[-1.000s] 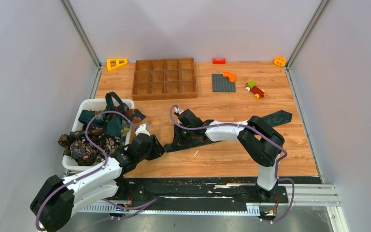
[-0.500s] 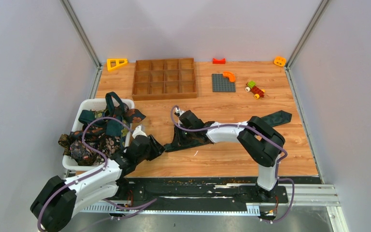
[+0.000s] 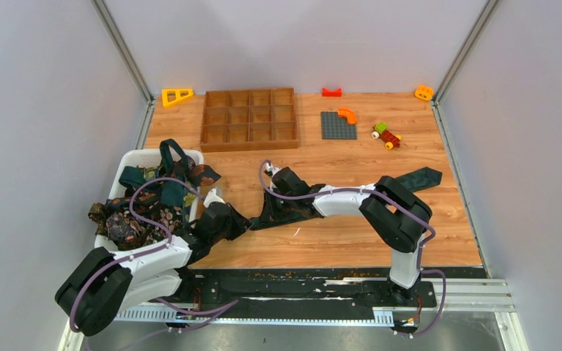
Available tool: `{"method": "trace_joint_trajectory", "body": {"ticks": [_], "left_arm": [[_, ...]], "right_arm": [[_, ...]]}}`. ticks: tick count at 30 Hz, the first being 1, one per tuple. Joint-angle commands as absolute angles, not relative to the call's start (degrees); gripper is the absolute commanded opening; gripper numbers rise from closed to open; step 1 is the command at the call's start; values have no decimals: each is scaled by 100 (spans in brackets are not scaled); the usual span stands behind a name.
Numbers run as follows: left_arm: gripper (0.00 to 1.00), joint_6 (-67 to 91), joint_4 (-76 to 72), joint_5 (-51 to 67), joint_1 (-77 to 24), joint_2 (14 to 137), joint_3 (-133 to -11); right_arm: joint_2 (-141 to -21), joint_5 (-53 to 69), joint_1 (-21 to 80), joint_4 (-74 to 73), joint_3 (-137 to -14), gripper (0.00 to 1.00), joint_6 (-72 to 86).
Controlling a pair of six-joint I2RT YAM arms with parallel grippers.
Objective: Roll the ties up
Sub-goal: Roll the tie at the center of the board.
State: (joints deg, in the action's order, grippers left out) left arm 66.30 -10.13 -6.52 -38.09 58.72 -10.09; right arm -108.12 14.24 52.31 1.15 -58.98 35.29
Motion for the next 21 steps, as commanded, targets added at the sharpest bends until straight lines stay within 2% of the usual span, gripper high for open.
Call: {"method": "trace_joint_trajectory", "body": {"ticks": [1, 3, 5, 8, 21], "left_arm": [[11, 6563, -1080, -607, -3771, 6026, -923], [0, 6479, -971, -651, -3773, 5980, -980], [0, 6390, -788, -733, -3772, 5930, -1046], [0, 6263, -540, -817, -3771, 5816, -1151], [0, 5955, 200, -1099, -3771, 5361, -1453]], "right_arm": [[-10925, 1143, 5262, -463, -5688, 7, 3334], [-10862, 1149, 5264, -529, -5744, 10, 3305], [-10766, 1114, 5264, -664, -5865, 17, 3246], [-10602, 1067, 5265, -942, -6135, 21, 3105], [-10290, 1078, 5440, -1517, -6878, 23, 2977]]}}
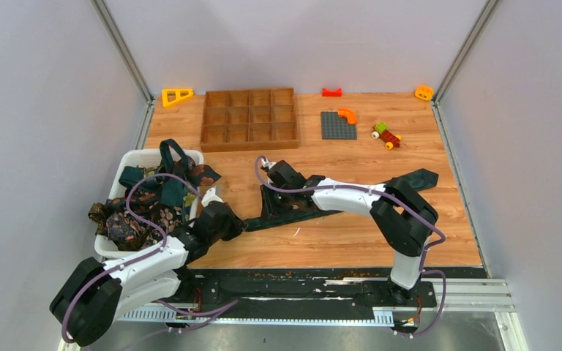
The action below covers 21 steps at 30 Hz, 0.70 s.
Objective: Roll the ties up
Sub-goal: Roll the tie at the center of the board.
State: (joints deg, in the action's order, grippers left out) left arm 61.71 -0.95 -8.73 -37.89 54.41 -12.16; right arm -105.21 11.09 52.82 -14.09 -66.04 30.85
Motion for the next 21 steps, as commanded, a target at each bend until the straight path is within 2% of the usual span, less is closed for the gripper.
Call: {"method": "trace_joint_trajectory", "body": {"ticks": [1, 8, 21], "left_arm": [[0, 5951, 233, -1099, -3771, 5360, -1471], [0, 5887, 365, -1129, -3771, 5297, -1538], [0, 5793, 587, -1184, -3776, 5111, -1606]], "right_arm": [[-10347, 1087, 5468, -1501, -6905, 22, 2994], [-10768, 1200, 5572, -1367, -7101, 16, 3053], [-11289, 1209, 5572, -1327, -7271, 12, 3034]]}}
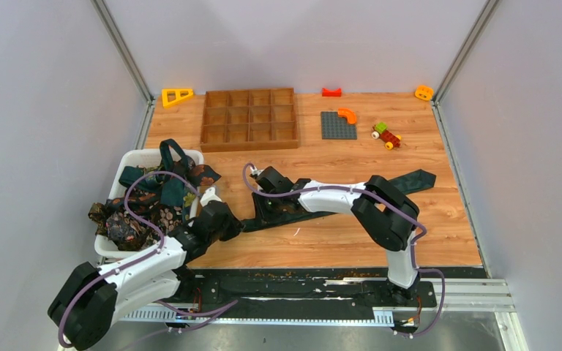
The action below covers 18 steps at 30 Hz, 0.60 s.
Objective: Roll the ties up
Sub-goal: Roll the tie at the center of the board.
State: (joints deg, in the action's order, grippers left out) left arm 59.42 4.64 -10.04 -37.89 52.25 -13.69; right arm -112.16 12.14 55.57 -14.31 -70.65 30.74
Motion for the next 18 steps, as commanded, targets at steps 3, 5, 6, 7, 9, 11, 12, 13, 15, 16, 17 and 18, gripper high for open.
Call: {"method": "trace_joint_trajectory", "body": {"ticks": [3, 5, 6, 7, 9, 11, 12, 13, 15, 16, 17, 18], "left_arm": [[0, 5779, 659, -1188, -3771, 5042, -1641], [0, 5783, 712, -1178, -3771, 4992, -1672], [0, 5779, 743, -1171, -3775, 4972, -1697], [0, 5775, 778, -1157, -3774, 4952, -1727], [0, 5759, 854, -1130, -3771, 4915, -1807], [0, 5741, 917, -1112, -3773, 4898, -1878], [0, 5731, 935, -1100, -3771, 4895, -1907], [0, 5724, 942, -1086, -3771, 4900, -1934], [0, 5725, 929, -1076, -3771, 4919, -1976], [0, 5726, 919, -1060, -3771, 4933, -1987], [0, 5730, 914, -1042, -3771, 4944, -2005], [0, 5726, 905, -1021, -3773, 4960, -2032]], "right_arm": [[-11323, 1200, 5573, -1327, -7234, 11, 3039], [-11329, 1196, 5579, -1327, -7217, 10, 3048], [-11339, 1202, 5577, -1327, -7209, 10, 3044], [-11346, 1201, 5573, -1323, -7201, 10, 3049], [-11361, 1201, 5575, -1325, -7195, 10, 3047], [-11359, 1216, 5574, -1309, -7202, 10, 3053], [-11369, 1222, 5576, -1304, -7201, 10, 3061], [-11365, 1237, 5577, -1290, -7218, 10, 3067], [-11400, 1270, 5577, -1275, -7251, 10, 3070], [-11419, 1285, 5577, -1274, -7280, 10, 3069], [-11439, 1310, 5575, -1274, -7316, 9, 3075], [-11462, 1335, 5577, -1267, -7363, 9, 3078]]}}
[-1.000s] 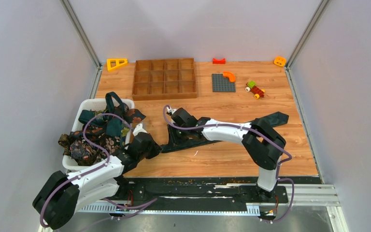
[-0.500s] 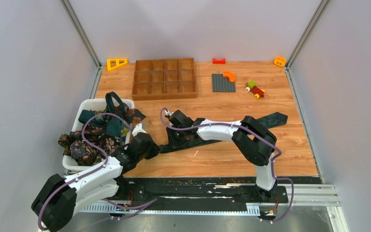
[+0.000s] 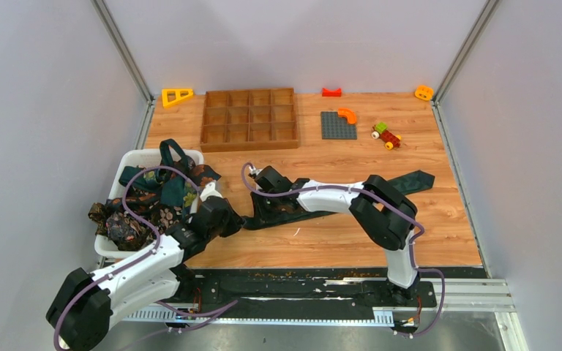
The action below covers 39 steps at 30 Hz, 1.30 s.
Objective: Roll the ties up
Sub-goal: Roll the tie at the center of the board.
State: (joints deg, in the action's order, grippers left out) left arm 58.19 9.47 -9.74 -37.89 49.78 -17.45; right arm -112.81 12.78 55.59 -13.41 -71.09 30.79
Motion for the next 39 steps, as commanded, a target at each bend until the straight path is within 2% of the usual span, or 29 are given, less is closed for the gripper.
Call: {"method": "trace_joint_trajectory", "body": {"ticks": [1, 15, 26, 39], "left_arm": [[0, 5723, 905, -1008, -3771, 4969, -2046], [0, 5588, 1417, -1023, -3775, 4761, -2289], [0, 5258, 2369, -1338, -3771, 4511, -2704], [0, 4888, 2047, -984, -3778, 5624, -2953]], "right_arm": [[-11487, 1354, 5577, -1250, -7391, 9, 3087], [-11770, 1877, 5658, -995, -7851, 9, 3180], [-12116, 2379, 5687, -464, -8050, 9, 3354], [-12022, 2265, 5617, -349, -7597, 9, 3321]]}}
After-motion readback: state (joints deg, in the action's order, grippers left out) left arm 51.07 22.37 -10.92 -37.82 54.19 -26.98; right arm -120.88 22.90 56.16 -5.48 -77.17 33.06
